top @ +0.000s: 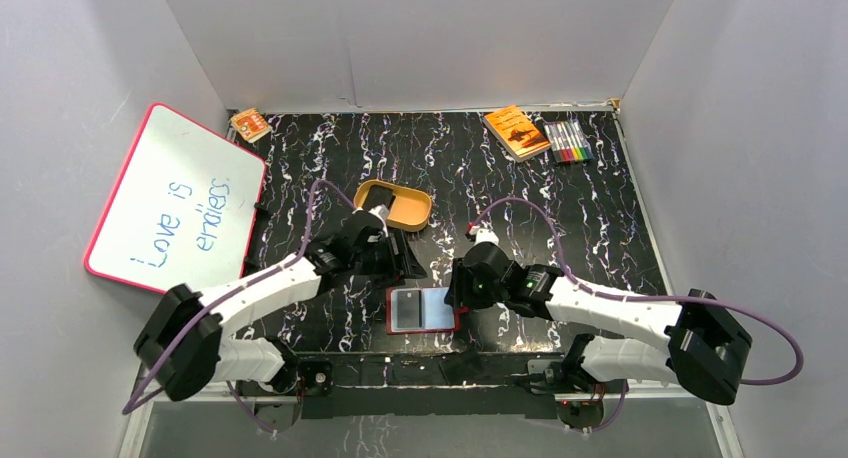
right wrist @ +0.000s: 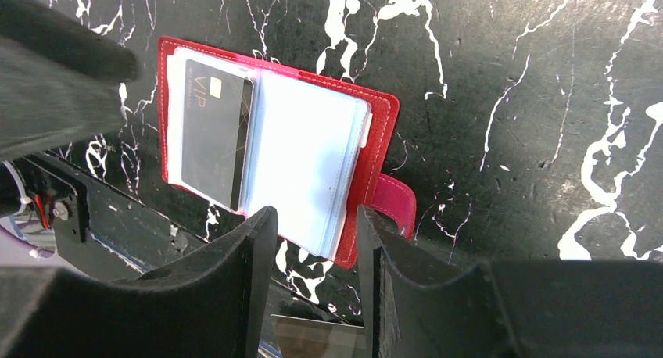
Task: Put the credit cards into the card holder
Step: Open the card holder at the center of the board.
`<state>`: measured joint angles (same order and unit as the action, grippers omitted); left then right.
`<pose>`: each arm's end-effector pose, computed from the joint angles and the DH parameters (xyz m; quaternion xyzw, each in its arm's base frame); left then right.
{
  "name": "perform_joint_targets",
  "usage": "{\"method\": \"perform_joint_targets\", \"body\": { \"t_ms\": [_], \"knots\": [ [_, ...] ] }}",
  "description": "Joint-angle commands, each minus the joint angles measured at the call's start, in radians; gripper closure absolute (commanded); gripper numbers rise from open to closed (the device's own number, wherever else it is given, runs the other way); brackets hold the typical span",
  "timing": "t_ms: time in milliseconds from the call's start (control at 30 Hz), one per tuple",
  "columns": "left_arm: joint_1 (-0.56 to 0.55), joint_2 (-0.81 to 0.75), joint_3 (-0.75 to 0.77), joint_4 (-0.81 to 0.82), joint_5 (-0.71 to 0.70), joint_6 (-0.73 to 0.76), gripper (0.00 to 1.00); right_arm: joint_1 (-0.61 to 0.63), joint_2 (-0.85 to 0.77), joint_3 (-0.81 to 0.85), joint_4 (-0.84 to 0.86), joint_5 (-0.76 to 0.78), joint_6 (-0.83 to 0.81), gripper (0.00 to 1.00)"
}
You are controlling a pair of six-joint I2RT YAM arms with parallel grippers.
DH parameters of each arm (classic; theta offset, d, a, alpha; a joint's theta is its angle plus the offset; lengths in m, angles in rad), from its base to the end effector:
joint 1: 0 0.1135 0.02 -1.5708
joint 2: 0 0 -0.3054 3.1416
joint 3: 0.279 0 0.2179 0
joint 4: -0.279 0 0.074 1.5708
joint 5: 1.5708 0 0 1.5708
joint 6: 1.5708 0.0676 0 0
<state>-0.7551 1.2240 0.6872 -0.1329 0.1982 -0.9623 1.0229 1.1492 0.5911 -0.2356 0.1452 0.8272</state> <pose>0.1634 -0.1720 0.2581 -0.0498 0.8954 -0.3862 0.2157 0.1142 0.1684 0.2317 -0.0628 0.9213 0.2614 0.2810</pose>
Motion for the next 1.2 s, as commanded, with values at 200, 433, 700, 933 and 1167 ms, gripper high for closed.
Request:
{"method": "perform_joint_targets", "body": {
  "t_ms": [200, 433, 700, 933, 1167],
  "knots": [
    [-0.052, 0.212, 0.052, 0.166, 0.105, -0.004, 0.54, -0.001, -0.043, -0.006, -0.013, 0.03, 0.027, 0.5],
    [-0.052, 0.195, -0.031, 0.061, -0.025, 0.005, 0.68, -0.003, -0.006, -0.027, 0.001, -0.002, 0.04, 0.51],
    [-0.052, 0.204, -0.072, 0.036, -0.081, 0.019, 0.76, -0.013, 0.032, -0.064, 0.011, -0.021, 0.062, 0.54],
    [-0.052, 0.219, -0.094, 0.05, -0.076, 0.018, 0.79, -0.011, 0.051, -0.081, 0.045, -0.039, 0.065, 0.54],
    [-0.053, 0.226, -0.11, 0.055, -0.077, 0.02, 0.81, -0.013, 0.026, -0.066, 0.024, 0.007, 0.081, 0.49]
  ]
}}
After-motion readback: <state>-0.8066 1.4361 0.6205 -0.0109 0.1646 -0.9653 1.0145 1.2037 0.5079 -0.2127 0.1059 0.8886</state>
